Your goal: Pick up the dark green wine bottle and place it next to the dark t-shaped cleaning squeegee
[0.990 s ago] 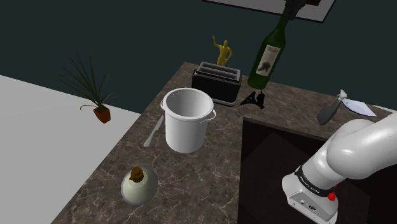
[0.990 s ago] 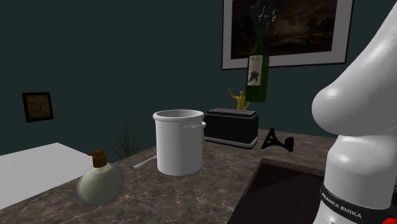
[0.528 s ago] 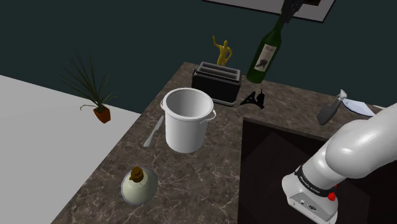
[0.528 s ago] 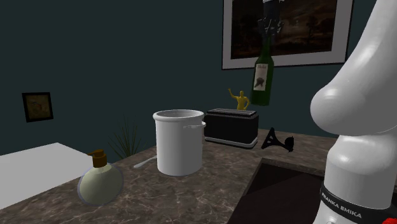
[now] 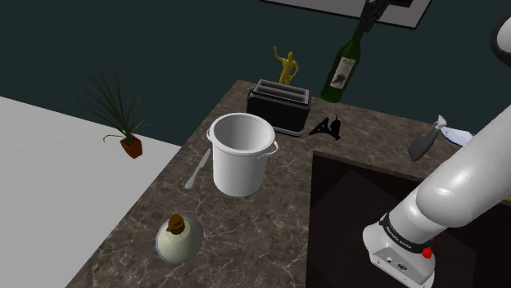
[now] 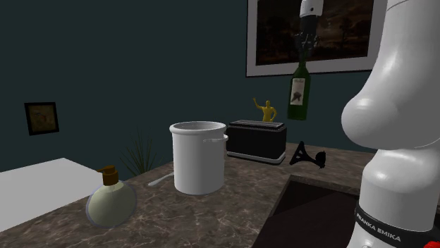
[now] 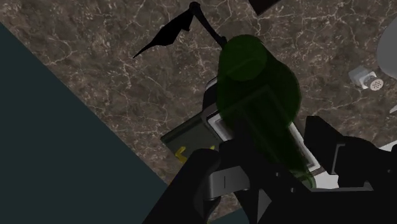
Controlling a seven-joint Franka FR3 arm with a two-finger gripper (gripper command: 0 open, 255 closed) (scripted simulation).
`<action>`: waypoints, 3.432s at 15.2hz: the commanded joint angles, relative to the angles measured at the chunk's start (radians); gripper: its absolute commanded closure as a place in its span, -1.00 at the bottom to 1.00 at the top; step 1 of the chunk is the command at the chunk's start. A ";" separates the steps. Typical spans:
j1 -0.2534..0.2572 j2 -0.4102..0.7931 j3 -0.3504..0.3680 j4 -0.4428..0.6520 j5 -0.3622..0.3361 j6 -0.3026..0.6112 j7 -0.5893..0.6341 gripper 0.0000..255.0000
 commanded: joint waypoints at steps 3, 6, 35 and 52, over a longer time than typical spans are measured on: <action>-0.057 0.156 -0.050 0.142 0.076 -0.001 -0.092 1.00; -0.123 0.289 -0.073 0.284 0.147 -0.026 -0.154 1.00; -0.155 0.383 -0.081 0.030 0.197 0.307 -0.241 1.00; -0.140 0.387 -0.074 -0.148 0.206 0.486 -0.257 1.00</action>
